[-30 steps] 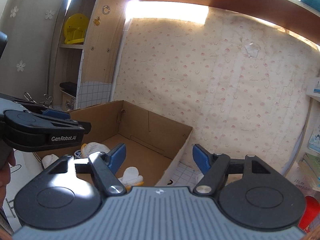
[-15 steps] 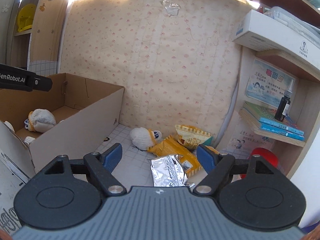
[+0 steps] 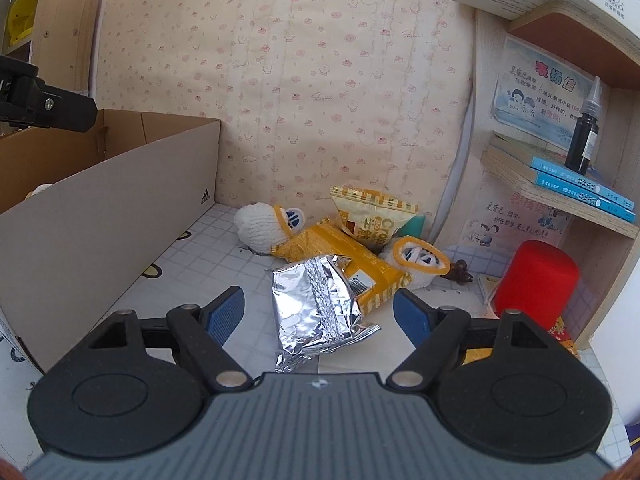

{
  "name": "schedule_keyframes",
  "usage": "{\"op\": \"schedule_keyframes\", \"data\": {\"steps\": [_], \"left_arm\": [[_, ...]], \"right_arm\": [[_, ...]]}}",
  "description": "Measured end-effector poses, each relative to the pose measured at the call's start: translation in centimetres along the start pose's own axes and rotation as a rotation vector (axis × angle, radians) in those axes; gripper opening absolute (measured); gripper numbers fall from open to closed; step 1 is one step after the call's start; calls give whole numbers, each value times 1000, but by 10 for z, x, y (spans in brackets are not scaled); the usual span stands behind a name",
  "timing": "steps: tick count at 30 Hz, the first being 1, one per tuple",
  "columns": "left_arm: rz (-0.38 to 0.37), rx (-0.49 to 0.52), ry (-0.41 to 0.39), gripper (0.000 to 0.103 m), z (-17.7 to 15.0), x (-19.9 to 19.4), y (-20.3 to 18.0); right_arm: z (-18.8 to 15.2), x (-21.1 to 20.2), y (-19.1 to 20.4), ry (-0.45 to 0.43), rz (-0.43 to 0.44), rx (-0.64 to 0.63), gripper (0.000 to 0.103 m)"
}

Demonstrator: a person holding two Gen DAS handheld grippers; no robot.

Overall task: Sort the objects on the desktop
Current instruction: 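Move both open tools back toward the snack bags on the table, then close the right gripper on the yellow Oishi chip bag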

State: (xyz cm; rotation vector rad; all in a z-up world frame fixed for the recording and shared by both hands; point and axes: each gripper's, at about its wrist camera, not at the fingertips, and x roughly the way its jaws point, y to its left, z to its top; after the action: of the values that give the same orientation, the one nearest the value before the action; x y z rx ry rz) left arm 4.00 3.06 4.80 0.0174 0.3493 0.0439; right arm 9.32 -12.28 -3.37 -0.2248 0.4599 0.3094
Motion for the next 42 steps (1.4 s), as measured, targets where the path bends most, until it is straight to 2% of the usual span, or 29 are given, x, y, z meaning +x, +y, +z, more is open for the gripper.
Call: {"op": "schedule_keyframes", "data": {"steps": [15,18,22,26,27,32,36,39,42], "left_arm": [[-18,20,23,44,-1,19,-19],[-11,14,34,44,-2,22,-18],[-21,-3,36,44,-1,25,-22],[-51,-6,33,46,-1,30,-40],[-66,-12,34,47,-2,32,-46],[-69,-80,40,47,2,49,-60],[-90,-62,49,47,6,68,-69],[-142,-99,110,47,7,92,-70],[-172,-86,144,47,6,111,-77]], "right_arm": [[-1,65,2,111,44,-10,80],[-4,59,-2,108,86,4,80],[-7,37,-8,93,98,3,80],[-5,23,-17,53,32,-4,81],[-5,23,-21,54,17,-5,85],[-9,25,-36,60,31,63,85],[-15,18,-42,24,21,48,85],[-18,12,-59,13,30,111,85],[-18,11,-64,7,13,112,85]]}}
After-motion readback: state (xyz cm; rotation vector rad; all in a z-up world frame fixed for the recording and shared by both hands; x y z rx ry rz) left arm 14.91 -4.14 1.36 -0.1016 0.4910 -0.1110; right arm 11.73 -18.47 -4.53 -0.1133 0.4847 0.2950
